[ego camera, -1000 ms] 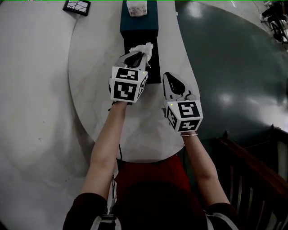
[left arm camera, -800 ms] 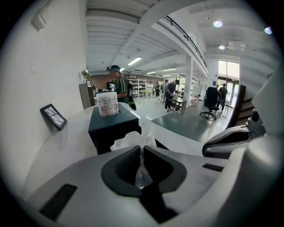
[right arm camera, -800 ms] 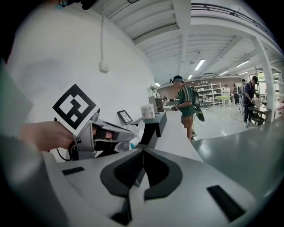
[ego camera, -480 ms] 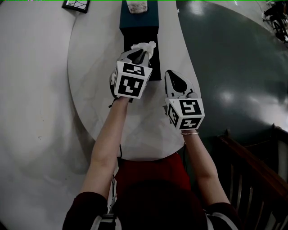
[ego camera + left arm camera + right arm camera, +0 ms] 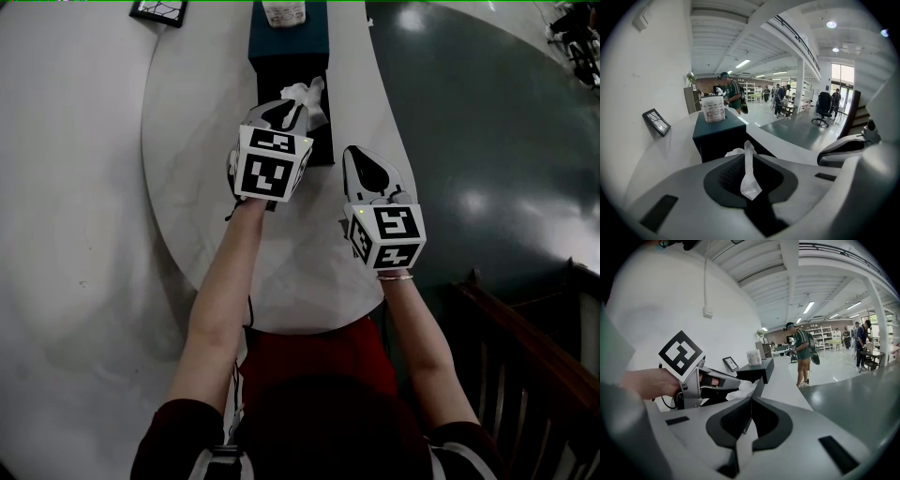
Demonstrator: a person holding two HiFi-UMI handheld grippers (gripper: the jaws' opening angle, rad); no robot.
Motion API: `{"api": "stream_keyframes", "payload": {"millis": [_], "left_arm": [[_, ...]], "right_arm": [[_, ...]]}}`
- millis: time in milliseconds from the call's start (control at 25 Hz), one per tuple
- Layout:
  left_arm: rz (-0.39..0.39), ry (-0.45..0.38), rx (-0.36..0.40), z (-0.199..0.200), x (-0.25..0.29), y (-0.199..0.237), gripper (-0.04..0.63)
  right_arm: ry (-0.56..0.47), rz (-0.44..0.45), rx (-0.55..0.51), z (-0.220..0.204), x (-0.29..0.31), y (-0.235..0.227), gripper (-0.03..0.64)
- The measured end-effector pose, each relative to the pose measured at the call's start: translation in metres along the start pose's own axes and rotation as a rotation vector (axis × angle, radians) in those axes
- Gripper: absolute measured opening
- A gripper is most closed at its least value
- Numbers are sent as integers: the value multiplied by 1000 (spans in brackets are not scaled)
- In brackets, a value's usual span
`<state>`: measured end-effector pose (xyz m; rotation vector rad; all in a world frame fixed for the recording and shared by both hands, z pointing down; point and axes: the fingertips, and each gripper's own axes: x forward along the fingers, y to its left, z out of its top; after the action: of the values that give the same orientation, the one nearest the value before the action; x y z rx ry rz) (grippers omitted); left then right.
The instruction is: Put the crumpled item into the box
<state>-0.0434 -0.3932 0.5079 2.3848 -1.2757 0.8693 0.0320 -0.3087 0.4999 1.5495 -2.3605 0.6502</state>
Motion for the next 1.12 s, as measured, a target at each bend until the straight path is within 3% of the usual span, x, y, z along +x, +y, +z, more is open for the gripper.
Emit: {"api": "stream_keyframes", "payload": {"millis": [1120], "left_arm": [[6,-199,-63,4,-117,-26,28]], "right_arm": [[-124,-5,-58,39,-73,47,15]]}}
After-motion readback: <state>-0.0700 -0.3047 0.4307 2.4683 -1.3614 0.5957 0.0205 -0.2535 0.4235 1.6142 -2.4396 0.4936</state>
